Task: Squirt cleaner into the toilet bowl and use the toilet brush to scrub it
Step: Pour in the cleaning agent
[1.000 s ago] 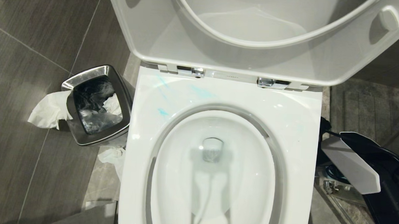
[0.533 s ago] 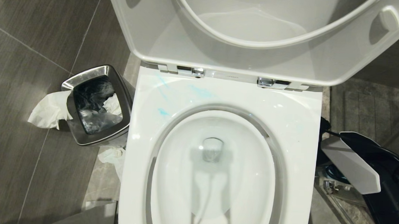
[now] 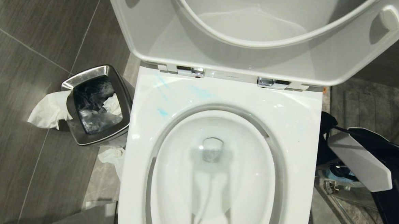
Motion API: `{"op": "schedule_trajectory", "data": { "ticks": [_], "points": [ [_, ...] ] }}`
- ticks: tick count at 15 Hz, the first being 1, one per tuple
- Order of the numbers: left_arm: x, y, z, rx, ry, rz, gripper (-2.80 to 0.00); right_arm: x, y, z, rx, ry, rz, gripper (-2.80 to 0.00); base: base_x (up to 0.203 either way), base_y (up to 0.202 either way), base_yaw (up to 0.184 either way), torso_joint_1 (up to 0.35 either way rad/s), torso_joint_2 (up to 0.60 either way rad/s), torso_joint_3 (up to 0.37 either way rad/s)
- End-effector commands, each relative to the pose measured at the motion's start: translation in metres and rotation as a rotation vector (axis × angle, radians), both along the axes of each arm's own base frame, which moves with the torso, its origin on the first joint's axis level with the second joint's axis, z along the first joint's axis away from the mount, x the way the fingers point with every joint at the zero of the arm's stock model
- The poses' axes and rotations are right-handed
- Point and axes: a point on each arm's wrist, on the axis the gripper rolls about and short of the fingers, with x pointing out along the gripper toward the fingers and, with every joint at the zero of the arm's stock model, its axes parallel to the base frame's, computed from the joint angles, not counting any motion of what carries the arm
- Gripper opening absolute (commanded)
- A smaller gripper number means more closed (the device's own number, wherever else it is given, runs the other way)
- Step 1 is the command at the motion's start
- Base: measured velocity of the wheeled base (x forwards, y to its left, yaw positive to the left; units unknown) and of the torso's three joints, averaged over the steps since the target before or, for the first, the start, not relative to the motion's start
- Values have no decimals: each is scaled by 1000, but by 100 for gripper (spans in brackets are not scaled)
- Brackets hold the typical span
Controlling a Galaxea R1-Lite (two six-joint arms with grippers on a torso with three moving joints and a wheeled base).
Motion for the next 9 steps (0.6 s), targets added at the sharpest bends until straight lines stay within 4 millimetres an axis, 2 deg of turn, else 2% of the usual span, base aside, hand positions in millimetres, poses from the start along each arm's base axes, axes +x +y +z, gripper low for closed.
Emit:
{"op": "schedule_trajectory", "data": {
  "ticks": [1, 5, 9],
  "points": [
    [0, 0, 0, 0, 2, -1, -280, -14, -3, 31, 5, -39, -9, -280, 0, 0, 0, 0, 0, 0],
    [0, 0, 0, 0, 2, -1, -280, -43, -9, 65, 39, -42, -65, -280, 0, 0, 0, 0, -7, 2],
    [0, 0, 0, 0, 2, -1, -280, -88, -16, 91, 44, -2, -79, -280, 0, 0, 0, 0, 0, 0]
  ]
}}
